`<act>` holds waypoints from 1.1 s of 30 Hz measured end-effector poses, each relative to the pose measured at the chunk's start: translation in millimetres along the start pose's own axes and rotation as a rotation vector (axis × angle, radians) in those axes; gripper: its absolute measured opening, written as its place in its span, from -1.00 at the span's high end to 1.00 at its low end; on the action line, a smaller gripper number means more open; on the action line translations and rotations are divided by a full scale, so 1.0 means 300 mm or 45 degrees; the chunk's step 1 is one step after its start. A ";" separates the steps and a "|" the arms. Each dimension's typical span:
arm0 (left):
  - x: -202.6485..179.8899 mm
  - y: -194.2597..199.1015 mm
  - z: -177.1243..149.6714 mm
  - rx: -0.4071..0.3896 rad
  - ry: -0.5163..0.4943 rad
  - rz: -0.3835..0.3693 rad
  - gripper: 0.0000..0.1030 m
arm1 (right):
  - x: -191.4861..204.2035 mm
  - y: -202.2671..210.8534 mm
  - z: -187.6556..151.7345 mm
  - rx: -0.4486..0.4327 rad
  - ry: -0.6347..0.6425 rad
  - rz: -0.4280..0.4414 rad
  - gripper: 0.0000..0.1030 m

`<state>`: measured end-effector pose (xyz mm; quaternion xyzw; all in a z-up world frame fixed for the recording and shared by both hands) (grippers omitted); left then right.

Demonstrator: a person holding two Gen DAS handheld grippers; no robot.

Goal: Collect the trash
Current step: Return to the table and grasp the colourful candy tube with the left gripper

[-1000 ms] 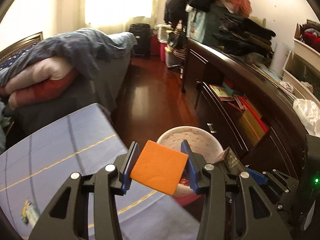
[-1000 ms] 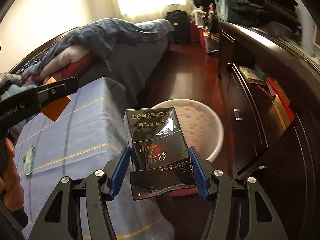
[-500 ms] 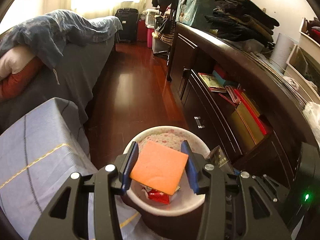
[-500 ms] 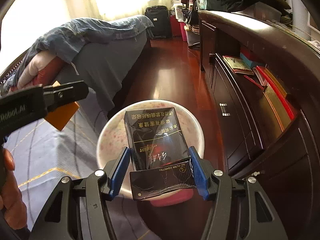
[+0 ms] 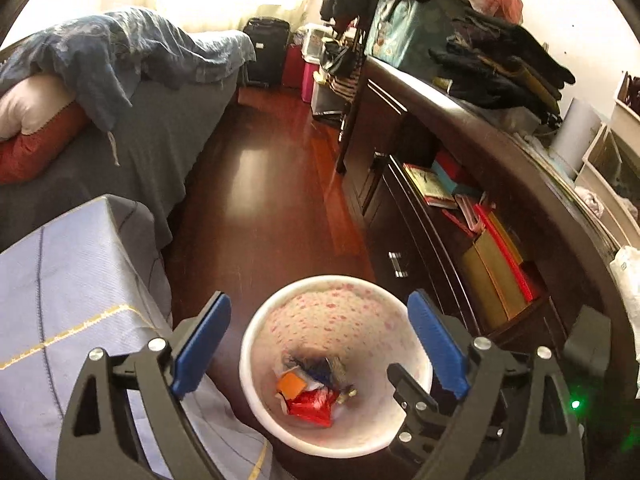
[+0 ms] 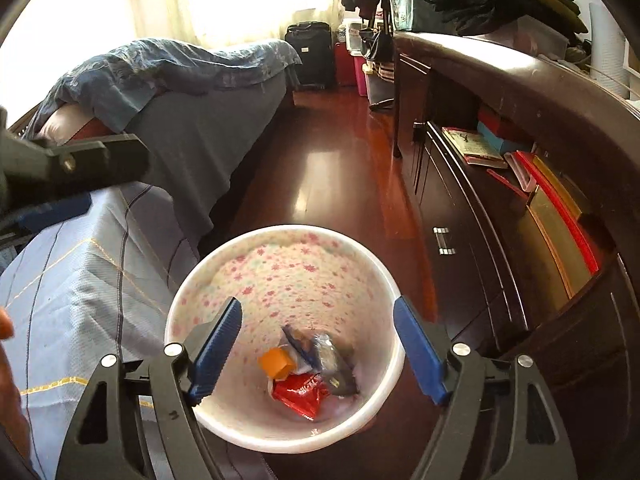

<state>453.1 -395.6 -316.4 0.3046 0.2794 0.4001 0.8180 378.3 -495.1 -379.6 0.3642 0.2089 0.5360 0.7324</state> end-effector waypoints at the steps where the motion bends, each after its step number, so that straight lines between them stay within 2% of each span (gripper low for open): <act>1: 0.004 0.012 0.003 -0.007 0.003 0.004 -0.76 | 0.003 0.004 -0.002 0.003 0.002 0.003 -0.53; 12: 0.043 0.232 -0.009 -0.121 -0.033 0.153 -0.90 | 0.077 0.106 -0.036 0.033 0.023 0.034 -0.60; 17: 0.109 0.362 -0.042 -0.164 -0.007 0.227 -0.93 | 0.145 0.192 -0.059 0.028 0.051 0.084 -0.66; 26: 0.286 0.576 -0.169 -0.175 0.070 0.371 -0.93 | 0.367 0.364 -0.130 0.014 0.203 0.239 -0.76; 33: 0.436 0.716 -0.288 -0.174 0.174 0.441 -0.93 | 0.539 0.450 -0.185 0.021 0.330 0.327 -0.76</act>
Point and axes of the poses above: each gripper's, at about its wrist camera, not at the fingertips, and y roughly against the way its jaws point, x to its left, z to its top, the point moved 1 cm from there along -y, roughly the way its jaws point, and after that the axes turned 4 degrees about x, right-handed, at the moved point
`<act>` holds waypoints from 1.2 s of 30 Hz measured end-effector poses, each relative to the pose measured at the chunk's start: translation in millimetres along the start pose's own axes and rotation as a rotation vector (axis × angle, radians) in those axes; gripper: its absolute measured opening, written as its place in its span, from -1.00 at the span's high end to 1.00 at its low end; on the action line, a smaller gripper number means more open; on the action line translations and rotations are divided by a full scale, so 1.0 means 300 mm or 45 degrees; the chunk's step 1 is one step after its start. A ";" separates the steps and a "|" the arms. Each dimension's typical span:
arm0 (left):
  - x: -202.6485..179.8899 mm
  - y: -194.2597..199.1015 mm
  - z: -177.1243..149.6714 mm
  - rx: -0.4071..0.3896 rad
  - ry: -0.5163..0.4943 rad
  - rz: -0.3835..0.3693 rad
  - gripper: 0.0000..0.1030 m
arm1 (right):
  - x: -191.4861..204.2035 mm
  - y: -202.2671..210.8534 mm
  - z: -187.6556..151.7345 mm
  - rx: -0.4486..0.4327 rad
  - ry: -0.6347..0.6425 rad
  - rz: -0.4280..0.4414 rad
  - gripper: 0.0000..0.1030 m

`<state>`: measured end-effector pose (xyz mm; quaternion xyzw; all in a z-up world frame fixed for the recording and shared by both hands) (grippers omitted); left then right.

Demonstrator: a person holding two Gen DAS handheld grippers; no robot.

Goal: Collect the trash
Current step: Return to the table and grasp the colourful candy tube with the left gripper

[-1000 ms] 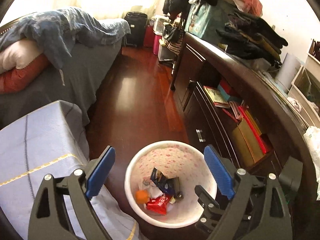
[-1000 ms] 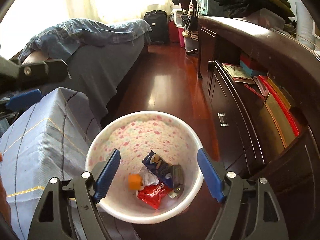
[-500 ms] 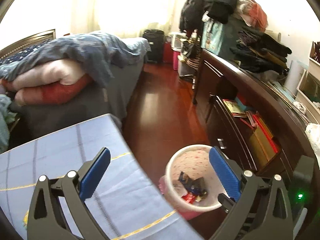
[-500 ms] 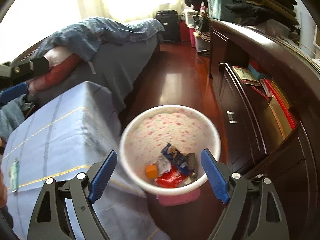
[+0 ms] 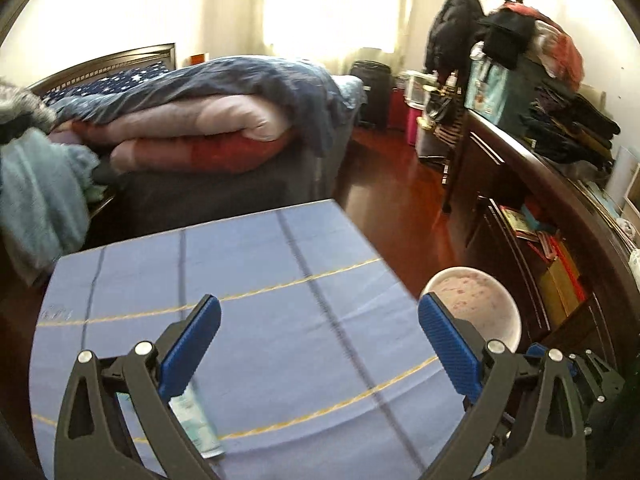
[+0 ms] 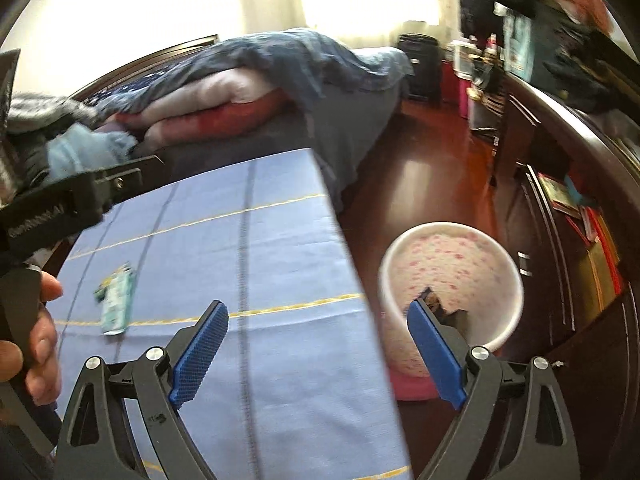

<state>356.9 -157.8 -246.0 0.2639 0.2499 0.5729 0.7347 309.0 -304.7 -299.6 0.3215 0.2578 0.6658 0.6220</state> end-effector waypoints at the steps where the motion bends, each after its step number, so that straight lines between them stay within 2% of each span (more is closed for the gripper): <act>1: 0.018 0.008 -0.008 0.002 0.007 0.009 -0.93 | 0.020 0.001 -0.001 0.002 0.011 0.009 -0.76; 10: 0.315 0.037 -0.146 0.072 0.128 0.143 -0.93 | 0.237 -0.004 -0.034 0.056 0.158 0.095 -0.77; 16: 0.532 -0.047 -0.225 0.177 0.208 0.253 -0.86 | 0.359 -0.025 -0.057 0.089 0.244 0.127 -0.77; 19: 0.588 -0.097 -0.231 0.206 0.266 0.242 -0.86 | 0.407 -0.039 -0.067 0.104 0.273 0.134 -0.77; 27: 0.560 -0.263 -0.172 0.284 0.218 0.199 -0.88 | 0.457 -0.074 -0.073 0.133 0.300 0.120 -0.77; 31: 0.538 -0.316 -0.164 0.329 0.200 0.269 -0.88 | 0.456 -0.076 -0.068 0.134 0.293 0.109 -0.77; 34: 0.556 -0.328 -0.205 0.391 0.259 0.279 -0.88 | 0.451 -0.070 -0.061 0.127 0.287 0.110 -0.77; 36: 0.553 -0.317 -0.216 0.378 0.254 0.301 -0.88 | 0.450 -0.068 -0.059 0.125 0.285 0.116 -0.77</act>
Point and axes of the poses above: each gripper's, at about its wrist camera, not at the fingertips, and y roughly against the way its jaws point, x to its left, z to its top, the point moved 1 cm from there along -y, roughly the way its jaws point, and after that the axes turned 4 degrees about x, right-handed, at the moved point
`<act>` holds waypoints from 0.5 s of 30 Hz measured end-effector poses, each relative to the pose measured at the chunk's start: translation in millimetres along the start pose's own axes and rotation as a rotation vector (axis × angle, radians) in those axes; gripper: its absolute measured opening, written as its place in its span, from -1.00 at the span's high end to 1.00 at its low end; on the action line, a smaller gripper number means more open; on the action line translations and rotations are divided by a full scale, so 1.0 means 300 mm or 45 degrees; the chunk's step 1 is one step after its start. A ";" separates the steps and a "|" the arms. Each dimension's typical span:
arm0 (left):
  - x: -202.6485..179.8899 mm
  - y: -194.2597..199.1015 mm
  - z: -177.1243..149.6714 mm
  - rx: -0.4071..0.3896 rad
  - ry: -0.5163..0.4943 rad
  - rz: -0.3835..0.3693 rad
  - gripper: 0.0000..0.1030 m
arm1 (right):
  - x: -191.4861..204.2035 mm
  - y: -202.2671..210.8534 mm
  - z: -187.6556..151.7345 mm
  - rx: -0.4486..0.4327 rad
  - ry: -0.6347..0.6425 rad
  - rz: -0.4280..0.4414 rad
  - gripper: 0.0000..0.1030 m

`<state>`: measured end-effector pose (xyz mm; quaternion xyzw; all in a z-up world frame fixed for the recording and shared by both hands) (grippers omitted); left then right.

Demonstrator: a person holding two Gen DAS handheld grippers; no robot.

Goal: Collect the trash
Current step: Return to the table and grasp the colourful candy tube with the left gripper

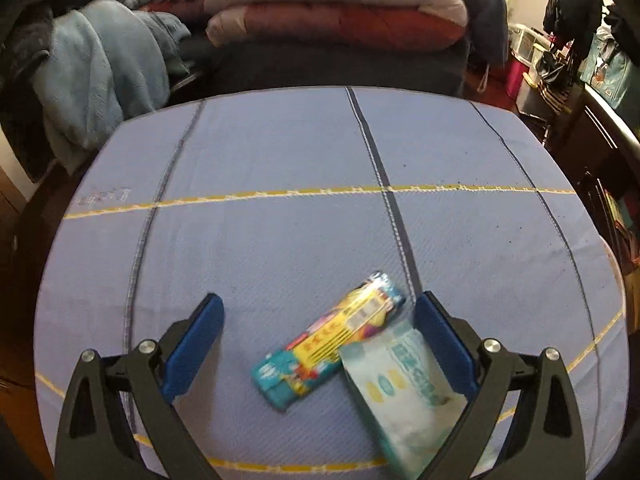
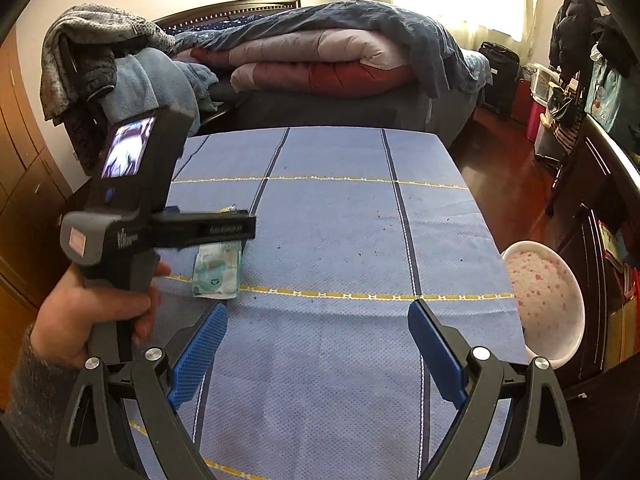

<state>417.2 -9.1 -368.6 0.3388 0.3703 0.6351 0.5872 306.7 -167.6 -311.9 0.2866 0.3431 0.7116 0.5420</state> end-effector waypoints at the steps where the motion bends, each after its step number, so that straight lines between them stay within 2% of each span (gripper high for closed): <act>1: 0.002 0.002 -0.007 0.009 0.001 0.001 -0.88 | 0.000 0.001 0.000 -0.001 0.001 0.004 -0.77; 6: 0.018 0.014 -0.031 -0.018 0.048 0.037 -0.83 | 0.014 -0.005 -0.003 0.005 0.008 0.029 -0.77; 9: 0.012 0.014 -0.027 -0.037 0.047 0.013 -0.80 | 0.027 -0.004 -0.006 0.005 0.016 0.036 -0.77; 11: -0.004 0.010 -0.018 -0.055 0.005 0.017 -0.65 | 0.031 0.000 -0.007 0.003 0.020 0.034 -0.77; 13: -0.027 0.018 -0.013 -0.071 -0.052 -0.011 -0.34 | 0.027 0.006 -0.006 -0.003 0.013 0.030 -0.77; 15: -0.038 0.028 -0.010 -0.069 -0.071 -0.025 0.31 | 0.021 0.008 -0.005 -0.006 0.002 0.031 -0.77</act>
Point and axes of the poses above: each gripper's, at about its wrist camera, not at the fingertips, and y roughly against the way its jaws point, x to its left, z to its top, the point moved 1 cm from there along -y, roughly the way its jaws point, and after that the axes turned 4 degrees about x, right-handed, at the moved point
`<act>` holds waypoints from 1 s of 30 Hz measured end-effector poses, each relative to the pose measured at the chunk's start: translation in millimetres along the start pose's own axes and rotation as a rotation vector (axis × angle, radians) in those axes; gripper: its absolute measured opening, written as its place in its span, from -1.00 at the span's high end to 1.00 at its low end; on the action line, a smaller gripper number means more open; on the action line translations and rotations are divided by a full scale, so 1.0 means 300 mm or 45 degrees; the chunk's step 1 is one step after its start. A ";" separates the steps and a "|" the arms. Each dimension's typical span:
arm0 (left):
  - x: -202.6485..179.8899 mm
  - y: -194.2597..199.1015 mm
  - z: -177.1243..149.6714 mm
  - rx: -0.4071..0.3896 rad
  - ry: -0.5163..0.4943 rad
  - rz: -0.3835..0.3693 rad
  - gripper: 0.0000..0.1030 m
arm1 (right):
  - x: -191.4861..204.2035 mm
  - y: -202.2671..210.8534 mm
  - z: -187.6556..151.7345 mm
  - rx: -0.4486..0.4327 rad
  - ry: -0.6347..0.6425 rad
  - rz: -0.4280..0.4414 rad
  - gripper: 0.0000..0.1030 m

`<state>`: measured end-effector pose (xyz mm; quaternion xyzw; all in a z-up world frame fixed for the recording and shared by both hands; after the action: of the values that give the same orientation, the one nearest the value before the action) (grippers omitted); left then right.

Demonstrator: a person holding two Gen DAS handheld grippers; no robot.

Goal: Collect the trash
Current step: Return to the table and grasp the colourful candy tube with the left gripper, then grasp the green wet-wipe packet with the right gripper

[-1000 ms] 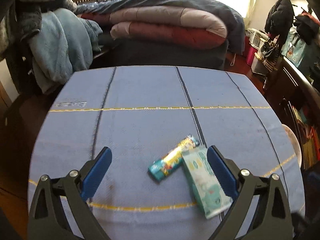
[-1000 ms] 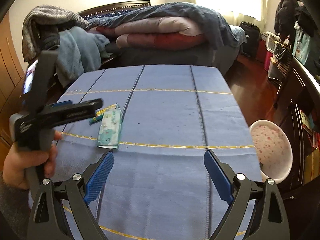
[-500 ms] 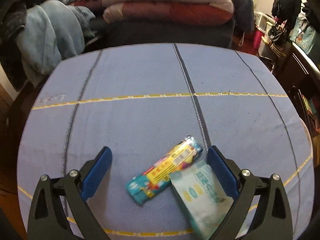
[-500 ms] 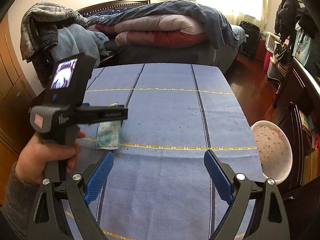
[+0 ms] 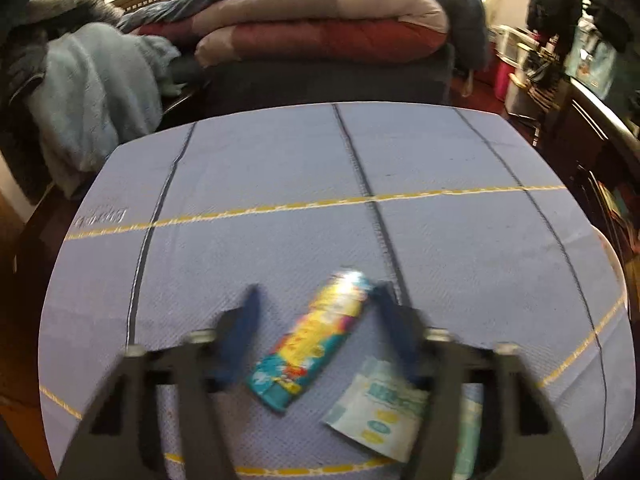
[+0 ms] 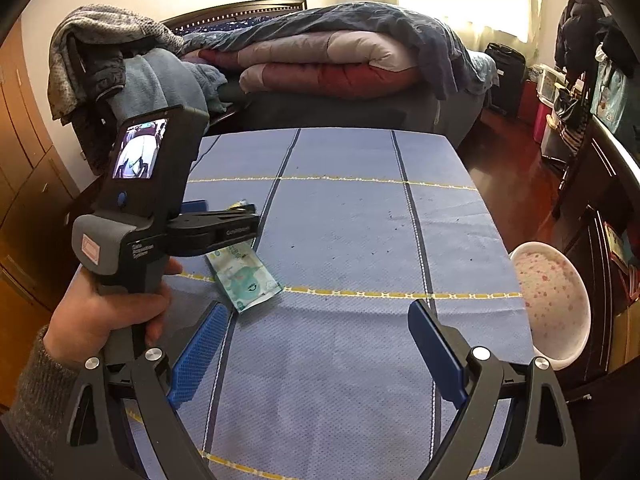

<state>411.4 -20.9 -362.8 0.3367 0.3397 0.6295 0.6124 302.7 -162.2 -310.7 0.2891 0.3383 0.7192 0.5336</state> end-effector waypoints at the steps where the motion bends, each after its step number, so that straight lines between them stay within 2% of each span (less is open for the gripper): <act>1: 0.000 0.004 0.002 0.006 0.003 -0.007 0.39 | -0.002 -0.001 0.001 0.000 -0.004 0.001 -0.77; 5: 0.041 0.019 -0.009 0.010 0.078 -0.104 0.54 | 0.005 -0.012 0.004 0.008 -0.007 0.009 -0.77; 8: 0.089 0.032 -0.030 0.005 0.159 -0.209 0.54 | 0.018 -0.031 0.004 0.023 -0.001 0.024 -0.77; 13: 0.181 0.079 -0.051 -0.058 0.239 -0.280 0.55 | 0.061 -0.080 0.017 0.044 0.030 0.059 -0.77; 20: 0.287 0.164 -0.085 -0.134 0.302 -0.316 0.55 | 0.133 -0.137 0.037 0.063 0.092 0.087 -0.77; 23: 0.307 0.174 -0.092 -0.148 0.300 -0.296 0.55 | 0.162 -0.155 0.044 0.067 0.120 0.089 -0.77; 27: 0.315 0.108 -0.098 -0.070 0.311 -0.247 0.55 | 0.180 -0.169 0.052 0.072 0.136 0.090 -0.77; 30: 0.327 0.077 -0.101 -0.040 0.326 -0.261 0.55 | 0.186 -0.175 0.057 0.070 0.144 0.079 -0.77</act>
<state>371.0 76.3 -359.1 0.2076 0.4379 0.6066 0.6303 331.3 -94.8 -339.0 0.2729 0.3785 0.7411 0.4828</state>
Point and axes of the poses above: each gripper's, at about its wrist camera, not at the fingertips, and y roughly against the way its jaws point, x to its left, z to its top, the point moved 1 cm from there along -y, roughly the way its jaws point, and after that the axes turned 4 degrees about x, right-handed, at the moved point
